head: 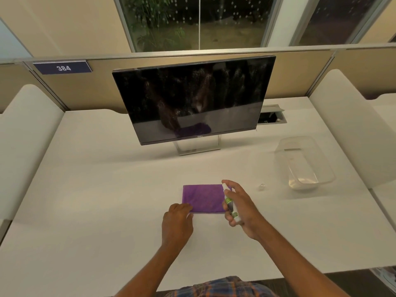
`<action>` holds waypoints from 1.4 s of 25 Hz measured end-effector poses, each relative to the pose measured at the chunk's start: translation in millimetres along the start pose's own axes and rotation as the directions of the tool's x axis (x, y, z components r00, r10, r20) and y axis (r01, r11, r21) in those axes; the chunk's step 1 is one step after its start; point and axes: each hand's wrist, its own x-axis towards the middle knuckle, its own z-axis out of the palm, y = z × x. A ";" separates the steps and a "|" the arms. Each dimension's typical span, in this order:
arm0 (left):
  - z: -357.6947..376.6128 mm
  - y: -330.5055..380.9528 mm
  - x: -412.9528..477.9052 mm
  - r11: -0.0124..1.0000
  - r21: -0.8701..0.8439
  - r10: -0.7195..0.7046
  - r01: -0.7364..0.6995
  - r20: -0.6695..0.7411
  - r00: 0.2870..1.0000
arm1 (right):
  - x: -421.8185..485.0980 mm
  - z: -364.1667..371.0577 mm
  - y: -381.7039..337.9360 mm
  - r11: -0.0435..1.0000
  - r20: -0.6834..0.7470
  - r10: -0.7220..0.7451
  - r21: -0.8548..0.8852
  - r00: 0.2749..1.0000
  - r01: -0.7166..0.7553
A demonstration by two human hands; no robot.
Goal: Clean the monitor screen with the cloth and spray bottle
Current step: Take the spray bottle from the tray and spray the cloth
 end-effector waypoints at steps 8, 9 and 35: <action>14.5 -7.7 -18.1 0.970 0.195 0.148 -0.149 0.017 0.989 | 22.6 20.3 24.5 0.307 0.082 -0.465 -0.919 0.882 0.247; 15.8 -8.7 -19.4 0.970 0.197 0.139 -0.141 0.023 0.990 | 27.0 23.2 26.4 0.275 0.094 -0.475 -0.929 0.875 0.249; 22.3 -24.4 -18.4 0.980 0.157 0.098 -0.122 0.152 0.983 | 55.9 35.6 42.3 0.197 0.104 -0.456 -0.957 0.884 0.215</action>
